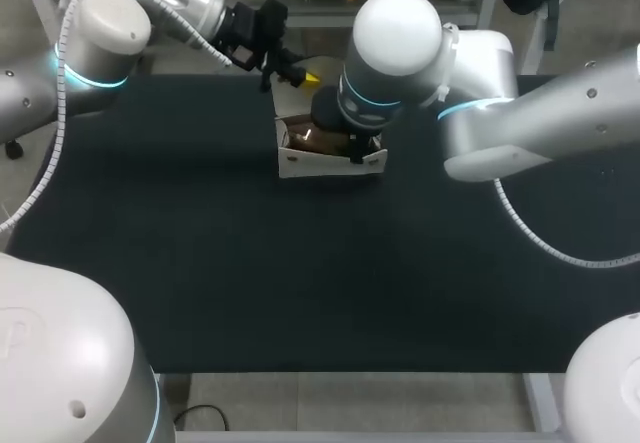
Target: Pick up the bag, open it, inspect its contents, close it, and place it on the opposite side
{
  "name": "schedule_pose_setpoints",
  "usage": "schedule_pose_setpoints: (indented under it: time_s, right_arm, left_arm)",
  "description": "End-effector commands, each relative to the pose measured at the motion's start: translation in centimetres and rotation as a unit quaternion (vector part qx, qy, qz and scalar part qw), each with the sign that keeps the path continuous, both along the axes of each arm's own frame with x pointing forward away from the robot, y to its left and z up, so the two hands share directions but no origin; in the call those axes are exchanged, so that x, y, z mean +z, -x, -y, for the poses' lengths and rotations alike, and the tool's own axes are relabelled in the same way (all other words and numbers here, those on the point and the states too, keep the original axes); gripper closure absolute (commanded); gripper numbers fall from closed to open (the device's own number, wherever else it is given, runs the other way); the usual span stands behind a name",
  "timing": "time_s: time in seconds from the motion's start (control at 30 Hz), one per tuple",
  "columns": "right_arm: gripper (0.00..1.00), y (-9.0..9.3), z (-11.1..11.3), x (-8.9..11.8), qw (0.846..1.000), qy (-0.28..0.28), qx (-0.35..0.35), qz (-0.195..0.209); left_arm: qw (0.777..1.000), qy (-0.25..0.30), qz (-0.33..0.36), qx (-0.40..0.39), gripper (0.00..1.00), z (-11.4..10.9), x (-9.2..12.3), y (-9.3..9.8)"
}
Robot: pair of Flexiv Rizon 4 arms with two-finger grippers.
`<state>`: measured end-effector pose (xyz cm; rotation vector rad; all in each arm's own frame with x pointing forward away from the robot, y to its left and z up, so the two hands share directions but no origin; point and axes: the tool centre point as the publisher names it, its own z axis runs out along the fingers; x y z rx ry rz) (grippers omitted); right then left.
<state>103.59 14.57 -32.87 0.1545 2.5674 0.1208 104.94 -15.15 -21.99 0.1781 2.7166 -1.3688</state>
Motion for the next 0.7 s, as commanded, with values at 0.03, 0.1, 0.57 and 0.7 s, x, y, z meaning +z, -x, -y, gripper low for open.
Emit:
schedule_pose_setpoints:
  time_s: [0.03,0.1,0.57,0.7]
  right_arm:
    - [0.23,-0.59,0.18,-0.63,1.000,-0.003,0.003,-0.003]
    - [0.24,-0.65,0.16,-0.73,1.000,-0.004,0.003,-0.004]
    - [0.29,-0.79,0.22,-0.79,1.000,-0.004,0.005,-0.007]
    - [0.27,-0.81,0.21,-0.78,1.000,-0.004,0.005,-0.007]
  left_arm:
    - [1.000,0.000,-0.004,-0.004,1.00,0.13,-0.27,-0.30]
    - [1.000,-0.001,-0.005,-0.004,1.00,0.14,-0.33,-0.38]
    - [1.000,-0.002,-0.005,-0.003,1.00,0.16,-0.41,-0.59]
    - [1.000,-0.002,-0.004,-0.002,1.00,0.14,-0.41,-0.60]
